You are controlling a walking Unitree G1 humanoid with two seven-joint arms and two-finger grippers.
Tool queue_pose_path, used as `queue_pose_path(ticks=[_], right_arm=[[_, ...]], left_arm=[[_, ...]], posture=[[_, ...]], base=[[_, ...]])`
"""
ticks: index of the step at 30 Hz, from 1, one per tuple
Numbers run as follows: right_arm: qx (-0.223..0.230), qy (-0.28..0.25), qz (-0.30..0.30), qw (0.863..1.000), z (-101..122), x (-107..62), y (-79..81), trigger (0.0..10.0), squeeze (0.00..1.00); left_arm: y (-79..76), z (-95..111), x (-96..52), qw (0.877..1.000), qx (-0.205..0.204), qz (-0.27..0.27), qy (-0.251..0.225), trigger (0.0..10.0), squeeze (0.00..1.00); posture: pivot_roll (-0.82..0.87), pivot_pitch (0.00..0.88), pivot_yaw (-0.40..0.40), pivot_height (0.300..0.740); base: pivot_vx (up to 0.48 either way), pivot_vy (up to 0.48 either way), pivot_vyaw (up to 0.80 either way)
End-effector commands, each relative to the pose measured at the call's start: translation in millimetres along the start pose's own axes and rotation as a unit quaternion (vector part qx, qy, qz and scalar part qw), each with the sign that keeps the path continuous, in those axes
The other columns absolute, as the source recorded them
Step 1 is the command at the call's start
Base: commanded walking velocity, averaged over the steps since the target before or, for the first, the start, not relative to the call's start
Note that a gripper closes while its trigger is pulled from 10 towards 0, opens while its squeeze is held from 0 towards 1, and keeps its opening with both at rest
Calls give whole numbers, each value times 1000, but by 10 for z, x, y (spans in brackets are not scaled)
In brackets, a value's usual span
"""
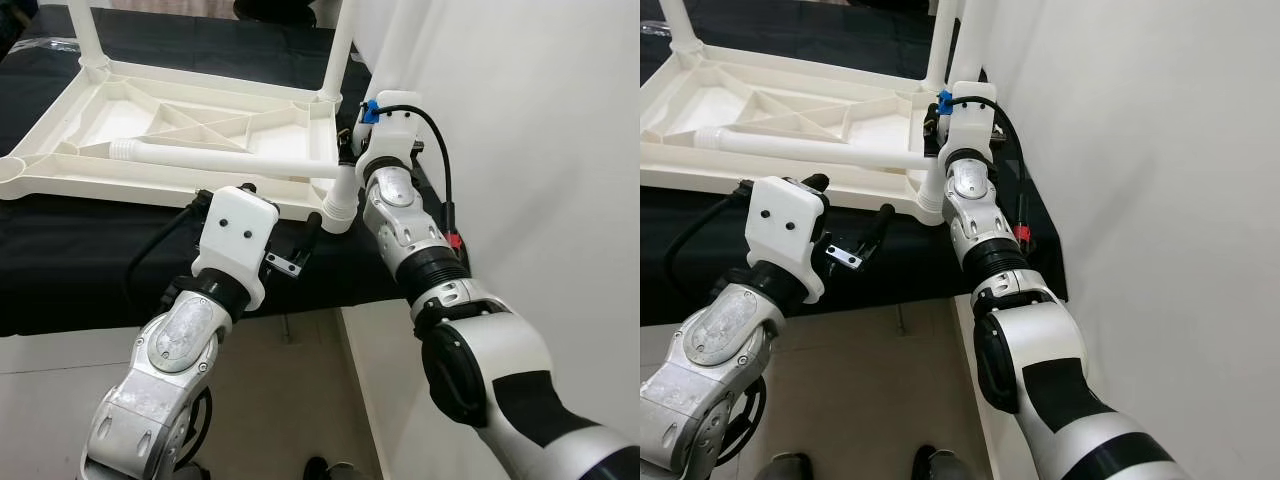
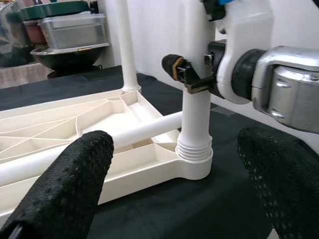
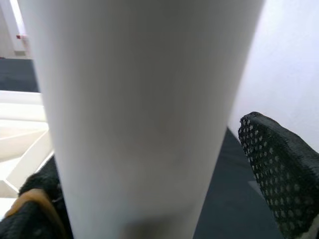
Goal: Building children table
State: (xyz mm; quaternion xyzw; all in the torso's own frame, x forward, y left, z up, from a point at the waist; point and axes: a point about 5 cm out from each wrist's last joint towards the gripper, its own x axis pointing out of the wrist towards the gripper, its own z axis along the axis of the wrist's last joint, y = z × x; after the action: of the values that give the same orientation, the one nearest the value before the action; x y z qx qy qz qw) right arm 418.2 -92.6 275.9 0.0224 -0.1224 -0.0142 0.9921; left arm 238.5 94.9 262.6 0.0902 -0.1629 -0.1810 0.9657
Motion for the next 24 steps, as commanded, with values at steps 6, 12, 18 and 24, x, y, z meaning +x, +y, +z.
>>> queue_pose_path(ticks=[6,12,18,24], right_arm=[[53,-41,17,998,-83,-162,-299,10000,0],[87,-52,93,990,-137,-368,-263,10000,0],[79,-62,140,985,-125,-590,-230,10000,0],[66,-45,221,972,-288,-917,-182,10000,0]], left_arm=[[-9,-38,2,1000,1,-2,6,10000,0],[0,-48,9,1000,0,-3,6,10000,0],[3,-52,17,1000,0,-2,7,10000,0],[11,-62,20,1000,0,0,8,10000,0]], posture=[[58,161,-163,740],[53,158,-160,740],[48,159,-157,740],[46,157,-157,740]], base=[[0,0,0],[0,0,0],[0,0,0],[0,0,0]])
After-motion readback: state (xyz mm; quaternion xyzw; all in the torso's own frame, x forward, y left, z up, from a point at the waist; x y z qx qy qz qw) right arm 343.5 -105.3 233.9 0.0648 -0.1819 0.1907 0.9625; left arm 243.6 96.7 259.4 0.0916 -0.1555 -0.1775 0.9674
